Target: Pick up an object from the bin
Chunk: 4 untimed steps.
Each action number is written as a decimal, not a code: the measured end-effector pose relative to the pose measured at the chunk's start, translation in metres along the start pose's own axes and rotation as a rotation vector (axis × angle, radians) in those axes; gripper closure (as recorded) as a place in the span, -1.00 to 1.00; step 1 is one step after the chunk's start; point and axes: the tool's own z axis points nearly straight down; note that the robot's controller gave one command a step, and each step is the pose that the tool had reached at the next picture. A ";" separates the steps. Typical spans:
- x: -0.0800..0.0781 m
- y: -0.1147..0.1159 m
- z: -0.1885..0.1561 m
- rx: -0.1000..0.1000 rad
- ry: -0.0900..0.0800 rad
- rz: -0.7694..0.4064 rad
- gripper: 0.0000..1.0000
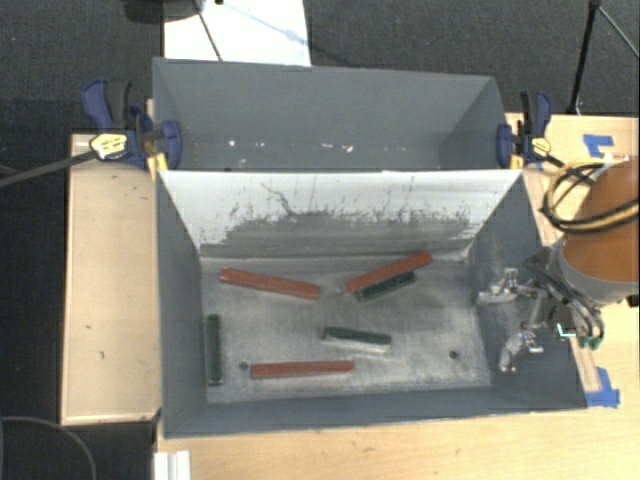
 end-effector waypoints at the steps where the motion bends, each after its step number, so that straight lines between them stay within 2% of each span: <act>1: -0.002 0.000 -0.003 0.002 -0.007 -0.006 -1.00; 2: -0.034 0.013 0.025 0.005 -0.017 0.099 -1.00; 3: -0.034 0.055 0.045 -0.001 -0.004 0.129 -1.00; 4: -0.035 0.100 0.067 0.000 -0.008 0.140 -1.00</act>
Offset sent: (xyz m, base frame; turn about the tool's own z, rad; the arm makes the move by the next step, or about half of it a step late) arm 0.0682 0.0365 -0.0695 0.1986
